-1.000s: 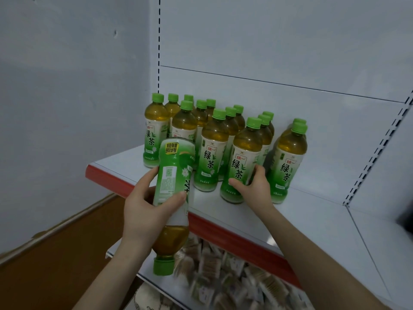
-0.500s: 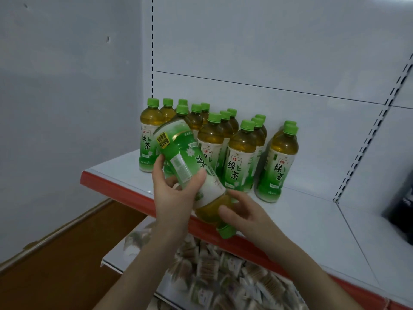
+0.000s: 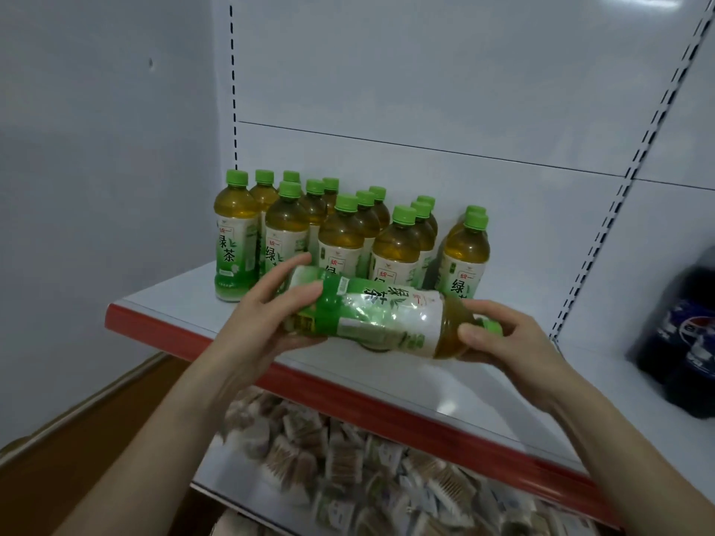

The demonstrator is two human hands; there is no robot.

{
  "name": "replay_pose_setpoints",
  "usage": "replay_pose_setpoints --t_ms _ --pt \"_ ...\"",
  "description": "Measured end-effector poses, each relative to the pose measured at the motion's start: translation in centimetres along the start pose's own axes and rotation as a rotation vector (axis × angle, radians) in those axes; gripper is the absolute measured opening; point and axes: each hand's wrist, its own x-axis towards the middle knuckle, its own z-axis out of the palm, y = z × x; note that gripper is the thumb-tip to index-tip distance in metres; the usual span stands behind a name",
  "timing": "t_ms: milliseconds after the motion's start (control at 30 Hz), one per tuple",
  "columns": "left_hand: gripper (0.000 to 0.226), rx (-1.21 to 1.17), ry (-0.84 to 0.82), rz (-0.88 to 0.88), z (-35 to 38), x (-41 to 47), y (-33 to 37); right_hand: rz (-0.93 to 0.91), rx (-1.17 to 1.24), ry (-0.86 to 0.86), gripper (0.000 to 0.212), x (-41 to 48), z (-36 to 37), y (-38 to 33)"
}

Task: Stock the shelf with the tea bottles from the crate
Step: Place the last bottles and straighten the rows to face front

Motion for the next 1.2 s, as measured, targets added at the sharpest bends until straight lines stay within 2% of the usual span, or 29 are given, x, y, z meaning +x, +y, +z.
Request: replay_pose_setpoints --t_ms 67,133,167,233,267,367,467,533,600,667,733,800,933,1200 --pt "0.050 -0.072 0.011 -0.017 0.6 -0.2 -1.2 0.027 0.116 0.082 0.088 0.6 -0.7 0.0" --pt "0.054 -0.164 0.070 -0.003 1.7 -0.3 -2.4 0.072 0.363 0.175 0.103 1.0 -0.7 0.4" --pt "0.055 -0.216 0.099 0.010 2.4 -0.2 -3.0 0.095 0.478 0.210 0.099 1.1 -0.4 0.8" --pt "0.053 -0.315 0.144 0.033 3.8 -0.3 -4.2 0.136 0.595 0.219 0.072 0.7 1.1 1.3" --pt "0.051 -0.359 0.154 0.048 4.6 -0.5 -4.7 0.162 0.579 0.194 0.063 0.3 2.2 1.5" --pt "0.047 -0.349 0.145 0.102 6.7 -0.9 -5.9 0.155 0.491 0.132 0.057 -0.2 4.7 1.5" --pt "0.051 -0.153 0.077 0.167 6.4 -0.5 -6.5 0.108 0.525 0.167 0.051 0.1 4.3 0.7" --pt "0.056 0.115 -0.040 0.195 5.1 0.2 -7.1 0.096 0.469 0.182 0.049 0.5 3.0 0.4" --pt "0.050 0.452 -0.118 0.222 3.7 0.8 -8.0 0.061 0.310 0.196 0.050 0.9 1.7 0.3" --pt "0.044 0.825 -0.078 0.316 2.2 1.2 -9.0 0.019 0.101 0.216 0.046 1.4 0.6 0.2" --pt "0.053 1.198 -0.016 0.502 0.6 1.9 -10.2 -0.012 -0.054 0.224 0.043 2.1 -0.2 0.4" --pt "0.052 1.459 0.018 0.574 -0.5 2.3 -11.3 -0.010 -0.150 0.211 0.046 2.8 -0.8 0.8" --pt "0.045 1.609 -0.029 0.517 -0.9 2.2 -11.6 0.021 -0.249 0.185 0.049 4.2 -1.1 1.7" --pt "0.045 1.568 0.012 0.573 -1.2 2.8 -12.3 0.048 -0.138 0.274 0.048 4.0 -0.2 3.8"
